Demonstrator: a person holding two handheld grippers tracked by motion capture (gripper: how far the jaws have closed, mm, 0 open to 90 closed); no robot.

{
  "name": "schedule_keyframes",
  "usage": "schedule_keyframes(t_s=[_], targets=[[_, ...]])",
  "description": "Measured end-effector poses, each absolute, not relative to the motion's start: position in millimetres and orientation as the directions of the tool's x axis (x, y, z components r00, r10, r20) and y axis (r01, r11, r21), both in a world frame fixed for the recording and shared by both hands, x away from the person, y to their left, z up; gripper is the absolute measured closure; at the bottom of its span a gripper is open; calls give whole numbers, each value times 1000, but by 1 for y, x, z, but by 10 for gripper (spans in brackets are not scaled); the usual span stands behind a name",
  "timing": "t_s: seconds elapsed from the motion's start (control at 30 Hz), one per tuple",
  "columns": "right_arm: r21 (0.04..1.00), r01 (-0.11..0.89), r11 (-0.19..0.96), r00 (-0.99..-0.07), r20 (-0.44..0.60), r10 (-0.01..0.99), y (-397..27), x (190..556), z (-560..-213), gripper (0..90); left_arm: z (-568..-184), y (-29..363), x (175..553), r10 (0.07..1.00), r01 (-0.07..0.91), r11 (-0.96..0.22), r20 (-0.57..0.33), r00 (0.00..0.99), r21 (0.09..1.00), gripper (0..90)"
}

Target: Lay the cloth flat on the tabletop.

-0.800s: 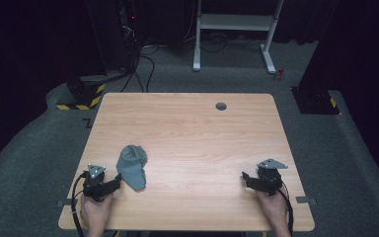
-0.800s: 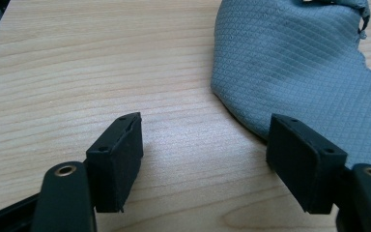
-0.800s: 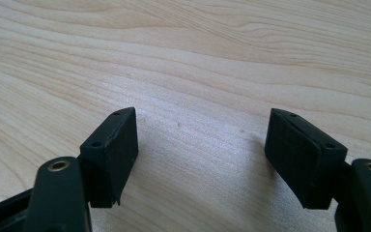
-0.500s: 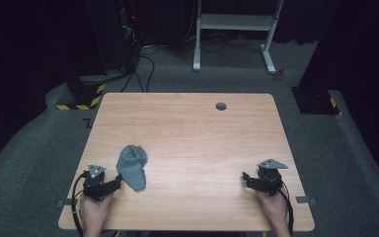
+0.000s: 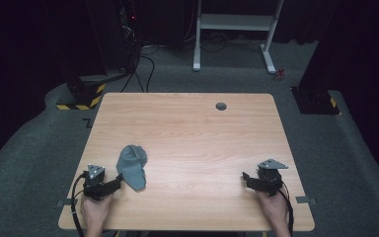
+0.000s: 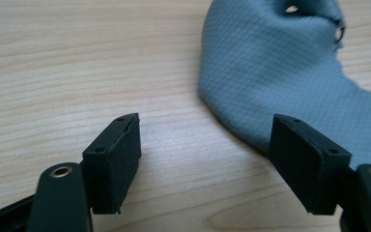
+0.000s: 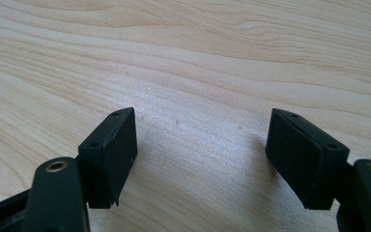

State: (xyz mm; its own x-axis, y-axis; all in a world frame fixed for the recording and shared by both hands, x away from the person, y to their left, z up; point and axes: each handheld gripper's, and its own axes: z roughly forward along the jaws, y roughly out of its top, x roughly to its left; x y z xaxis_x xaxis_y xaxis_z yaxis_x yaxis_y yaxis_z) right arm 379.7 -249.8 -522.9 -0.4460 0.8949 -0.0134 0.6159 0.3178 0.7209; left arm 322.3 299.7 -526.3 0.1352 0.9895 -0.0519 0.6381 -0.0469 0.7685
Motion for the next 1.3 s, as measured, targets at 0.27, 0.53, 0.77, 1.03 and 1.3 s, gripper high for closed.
schedule_keyframes(t_s=[0.27,0.53,0.77,1.03,1.3], targets=[[721,616,318,-446,-14,895,-250,380,-523,267,-507,277,327,977,587,-80,-55,208,806,271],[721,616,318,-446,-14,895,-250,380,-523,267,-505,254,348,968,604,-133,-27,248,786,275],[721,616,318,-446,-13,895,-250,380,-523,267,-515,248,368,976,643,-151,9,219,751,315],[721,616,318,-446,-13,895,-250,380,-523,267,-517,251,376,976,677,-166,22,217,717,616],[721,616,318,-446,-13,895,-250,380,-523,267,-516,249,378,968,673,-186,17,250,716,790]])
